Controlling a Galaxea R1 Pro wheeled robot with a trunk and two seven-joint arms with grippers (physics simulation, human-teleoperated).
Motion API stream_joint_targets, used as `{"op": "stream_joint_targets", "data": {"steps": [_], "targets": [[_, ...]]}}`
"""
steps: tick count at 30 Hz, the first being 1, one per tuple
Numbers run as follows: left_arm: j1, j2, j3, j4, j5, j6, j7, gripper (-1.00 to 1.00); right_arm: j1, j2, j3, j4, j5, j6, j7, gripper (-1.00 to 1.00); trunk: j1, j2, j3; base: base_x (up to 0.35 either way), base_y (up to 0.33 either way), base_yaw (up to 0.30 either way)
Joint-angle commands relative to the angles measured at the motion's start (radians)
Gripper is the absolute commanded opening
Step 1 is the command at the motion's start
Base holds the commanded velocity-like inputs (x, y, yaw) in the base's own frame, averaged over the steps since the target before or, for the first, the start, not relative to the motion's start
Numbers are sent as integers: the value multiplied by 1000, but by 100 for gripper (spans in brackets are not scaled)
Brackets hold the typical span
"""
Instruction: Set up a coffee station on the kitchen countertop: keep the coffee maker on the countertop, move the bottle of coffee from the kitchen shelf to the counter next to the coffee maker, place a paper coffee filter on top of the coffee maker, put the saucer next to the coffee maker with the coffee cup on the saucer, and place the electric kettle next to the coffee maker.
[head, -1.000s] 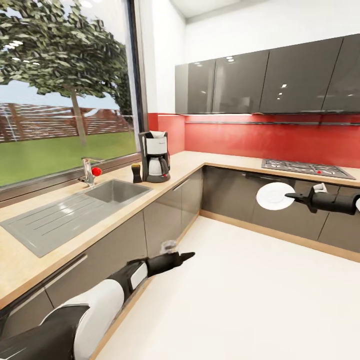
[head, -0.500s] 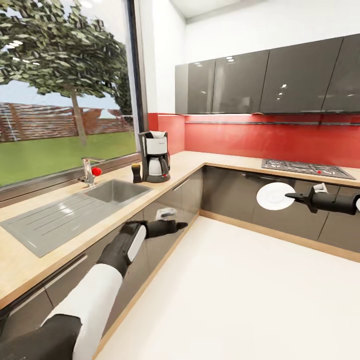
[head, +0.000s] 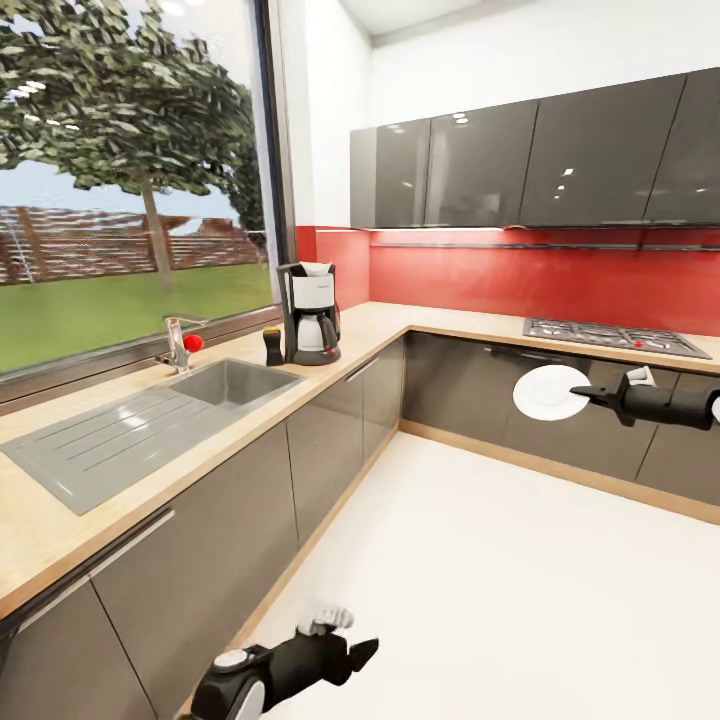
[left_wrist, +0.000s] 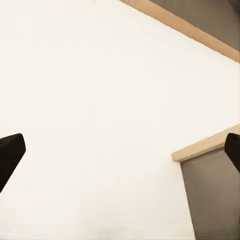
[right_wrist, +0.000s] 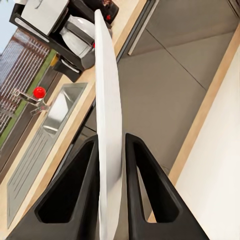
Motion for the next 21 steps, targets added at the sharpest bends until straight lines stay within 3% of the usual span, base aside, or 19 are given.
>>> {"op": "stream_joint_targets", "data": {"steps": [1,2,3,6,7,9,11,14,21], "targets": [[8,5,2,20,10,2,1,100,-1,-1,1,0,0,4,6,-100,0,-1,-1,0,0,0],[21,18,6,66,11,-30,1,100,-1,-1,1,1,0,4,6,-100,0,-1,-1,0,0,0],[54,38,12,166,27,-177,-1,100,-1,-1,1,2,1,4,5,-100,0,-1,-1,0,0,0],[71,56,14,236,66,-269,-2,100,-1,-1,1,3,1,4,5,-100,0,-1,-1,0,0,0],[80,81,15,294,127,-319,-3,100,-1,-1,1,3,1,3,5,-100,0,-1,-1,0,0,0],[83,97,16,325,172,-339,-3,100,-1,-1,1,3,1,3,5,-100,0,-1,-1,0,0,0],[87,127,16,391,248,-368,-4,100,-1,-1,1,4,1,3,4,-100,0,-1,-1,0,0,0],[88,134,16,422,265,-374,-3,100,-1,-1,1,4,1,3,4,-100,0,-1,-1,0,0,0],[88,135,15,435,269,-375,-1,100,-1,-1,1,4,1,3,4,-100,0,-1,-1,0,0,0]]}}
